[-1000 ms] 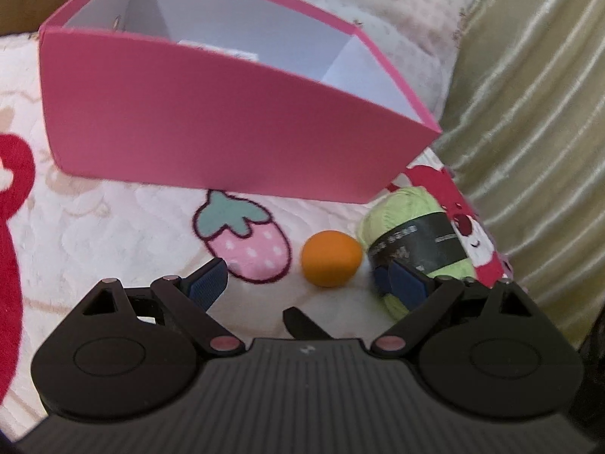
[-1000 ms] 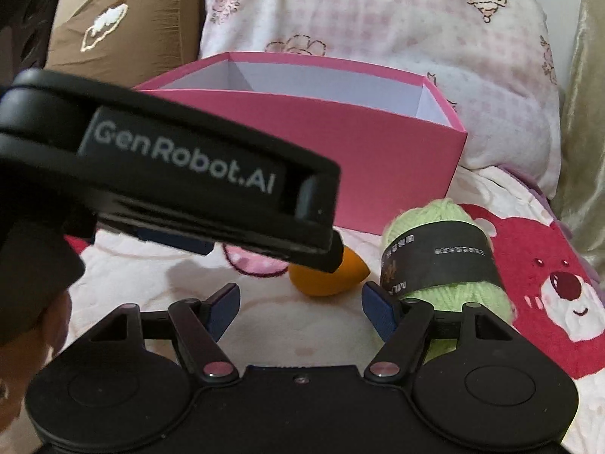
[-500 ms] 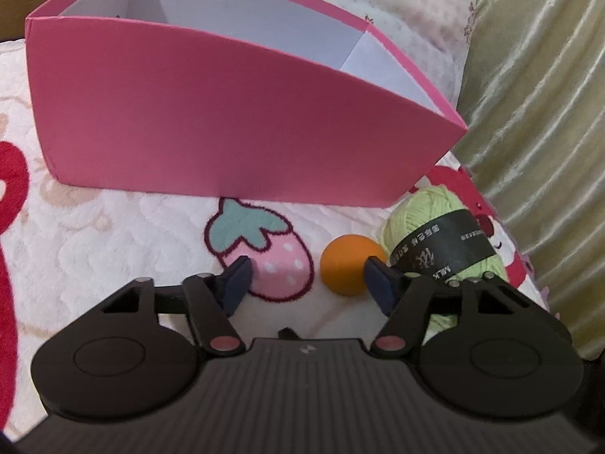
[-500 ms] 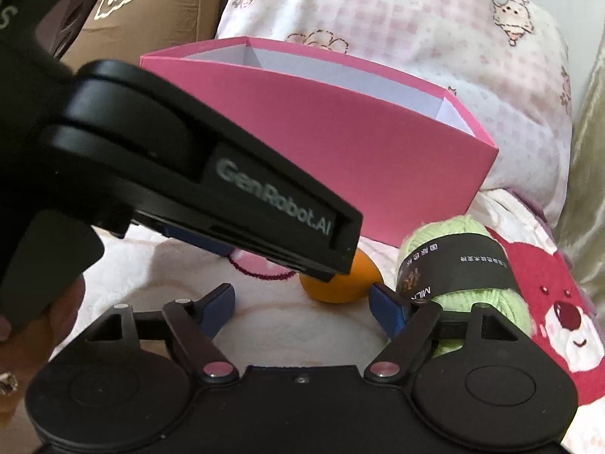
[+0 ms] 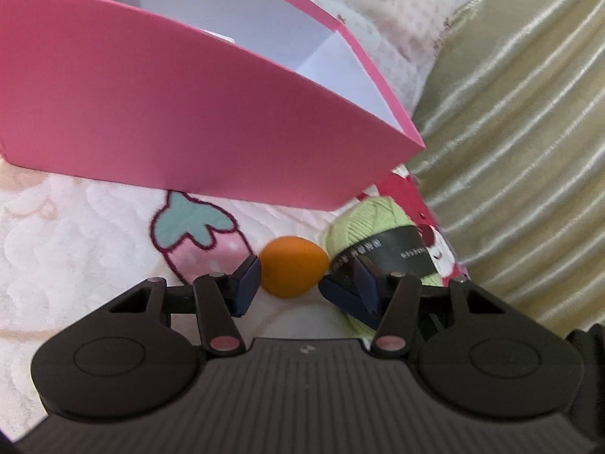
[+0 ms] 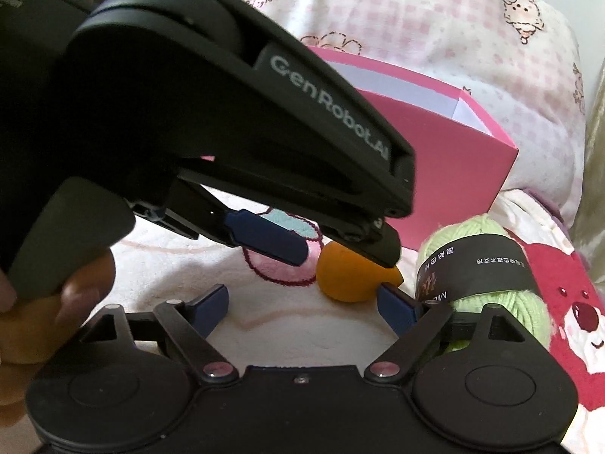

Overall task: Organize objects
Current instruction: 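Move the left tool toward the orange makeup sponge, then close the left gripper on the orange makeup sponge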

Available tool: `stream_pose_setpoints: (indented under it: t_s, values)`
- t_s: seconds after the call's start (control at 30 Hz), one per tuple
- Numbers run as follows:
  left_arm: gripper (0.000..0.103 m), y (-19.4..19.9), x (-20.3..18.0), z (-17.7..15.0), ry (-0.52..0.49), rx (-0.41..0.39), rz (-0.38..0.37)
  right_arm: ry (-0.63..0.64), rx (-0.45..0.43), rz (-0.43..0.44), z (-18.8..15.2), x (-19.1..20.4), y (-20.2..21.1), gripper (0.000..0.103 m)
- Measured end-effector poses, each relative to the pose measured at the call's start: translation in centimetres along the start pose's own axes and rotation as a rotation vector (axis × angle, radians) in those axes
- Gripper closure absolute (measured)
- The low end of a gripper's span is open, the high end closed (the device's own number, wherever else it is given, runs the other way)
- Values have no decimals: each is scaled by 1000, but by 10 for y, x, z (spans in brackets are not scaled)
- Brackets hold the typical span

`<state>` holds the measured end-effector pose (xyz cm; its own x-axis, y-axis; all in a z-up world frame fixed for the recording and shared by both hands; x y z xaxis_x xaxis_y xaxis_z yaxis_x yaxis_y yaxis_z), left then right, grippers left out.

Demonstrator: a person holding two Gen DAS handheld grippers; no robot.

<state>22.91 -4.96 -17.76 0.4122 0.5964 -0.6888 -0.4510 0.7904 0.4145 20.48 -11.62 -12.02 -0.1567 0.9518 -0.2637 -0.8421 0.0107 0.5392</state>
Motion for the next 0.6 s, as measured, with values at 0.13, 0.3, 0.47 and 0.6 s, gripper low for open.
stream_pose_setpoints:
  t_s: [0.13, 0.3, 0.47, 0.6]
  values:
    - [50, -2, -3, 0, -21, 35, -6, 3, -13, 11, -1, 1, 3, 13]
    - [50, 2, -2, -2, -22, 56, -24, -8, -22, 30, -2, 0, 6, 13]
    - [51, 8, 0, -3, -3, 62, -17, -5, -22, 44, -1, 4, 12, 13]
    - [51, 18, 2, -3, 13, 60, -3, 10, -23, 65, 0, 11, 18, 13]
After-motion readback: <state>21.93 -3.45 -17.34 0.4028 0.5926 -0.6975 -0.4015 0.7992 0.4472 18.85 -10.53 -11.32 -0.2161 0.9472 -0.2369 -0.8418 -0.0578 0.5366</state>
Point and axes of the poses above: each gripper's, at about its wrist camera, not at the fingertips, and y roughly against the way its jaws point, x to its left, z to its top, the point moved 6 cm from there along -y, roughly the way its jaws point, and after that the axes turned 9 degrees about -z, right-handed, at the moved point
